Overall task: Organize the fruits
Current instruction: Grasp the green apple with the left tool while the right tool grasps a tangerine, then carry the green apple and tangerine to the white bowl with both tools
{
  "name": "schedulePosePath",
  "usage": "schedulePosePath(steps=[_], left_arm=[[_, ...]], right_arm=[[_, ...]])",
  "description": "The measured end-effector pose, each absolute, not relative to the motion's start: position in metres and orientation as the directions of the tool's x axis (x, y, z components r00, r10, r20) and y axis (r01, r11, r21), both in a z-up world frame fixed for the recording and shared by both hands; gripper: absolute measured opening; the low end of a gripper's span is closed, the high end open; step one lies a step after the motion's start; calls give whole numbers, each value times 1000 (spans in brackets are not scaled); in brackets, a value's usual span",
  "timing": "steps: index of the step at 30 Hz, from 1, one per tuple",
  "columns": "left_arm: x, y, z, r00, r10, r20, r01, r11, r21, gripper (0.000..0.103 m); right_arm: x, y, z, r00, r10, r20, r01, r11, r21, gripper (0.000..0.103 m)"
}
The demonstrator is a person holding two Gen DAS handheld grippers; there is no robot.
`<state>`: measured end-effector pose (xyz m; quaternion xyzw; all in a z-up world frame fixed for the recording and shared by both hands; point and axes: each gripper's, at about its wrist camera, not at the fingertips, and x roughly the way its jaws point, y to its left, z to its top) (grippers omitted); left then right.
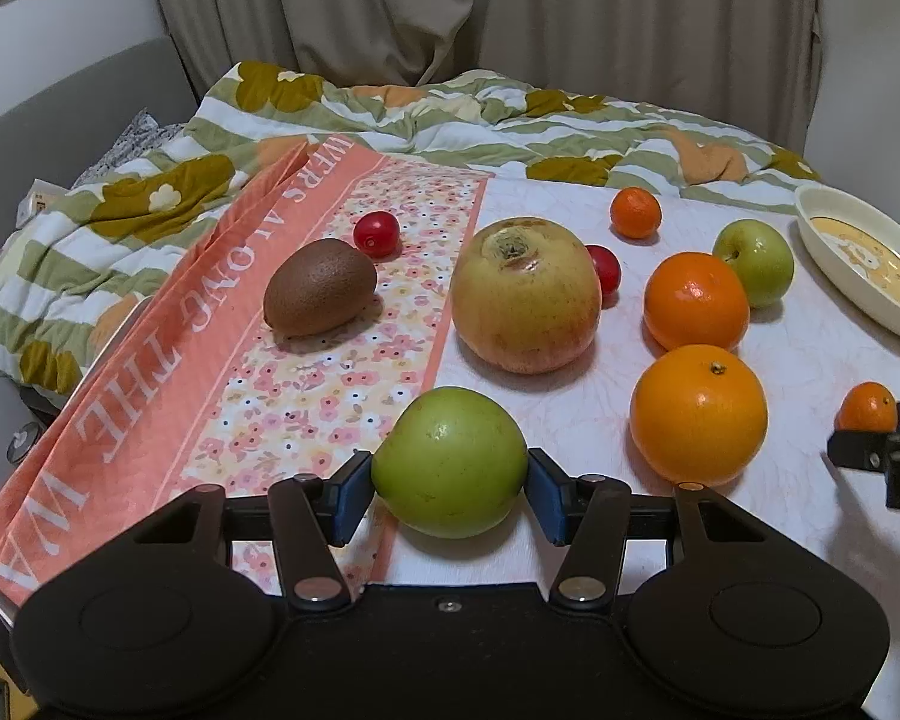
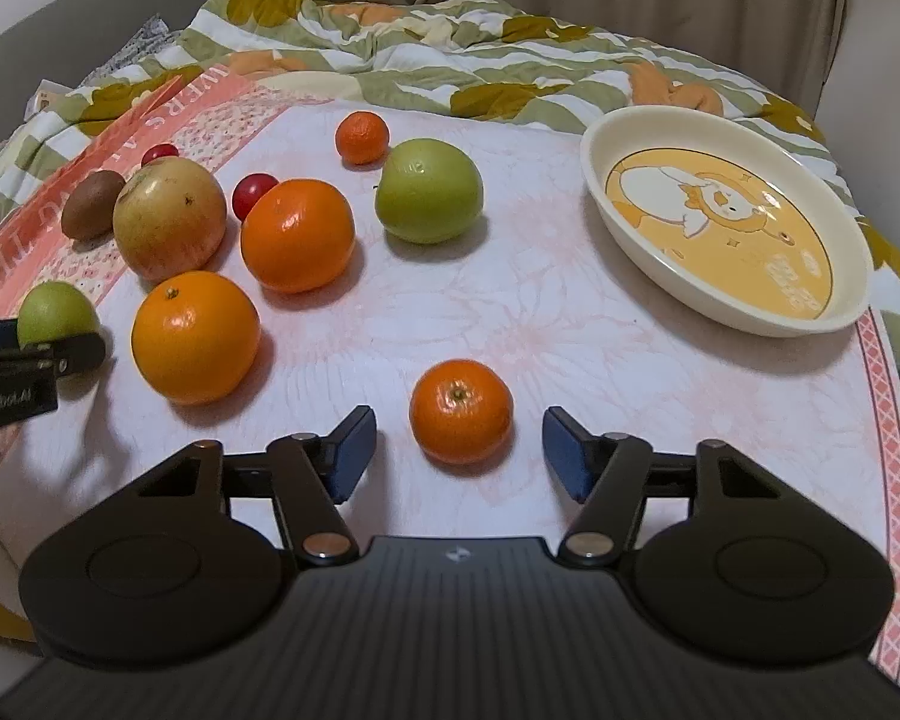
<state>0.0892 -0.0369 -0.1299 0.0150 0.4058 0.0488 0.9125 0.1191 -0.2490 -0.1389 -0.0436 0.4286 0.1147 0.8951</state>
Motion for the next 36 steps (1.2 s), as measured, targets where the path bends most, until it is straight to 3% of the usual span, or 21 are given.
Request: schedulePosePath(steps=[3, 13, 22, 36], left_arm=[[87, -35, -129, 668, 94, -739, -74, 995, 59, 58], [74, -43, -99, 709, 69, -702, -45, 998, 53, 58], [63, -63, -43, 755, 12, -655, 3, 1000, 22, 58], [105, -128, 22, 797, -210, -566, 221, 974, -50, 58]], right_arm=[[123, -247, -141, 602, 171, -780, -241, 970, 27, 52], [113, -253, -122, 619, 180, -764, -228, 973, 45, 52], [92, -279, -68, 673, 161, -722, -184, 982, 47, 52], [96, -348, -3, 751, 76, -655, -61, 997, 46, 52]])
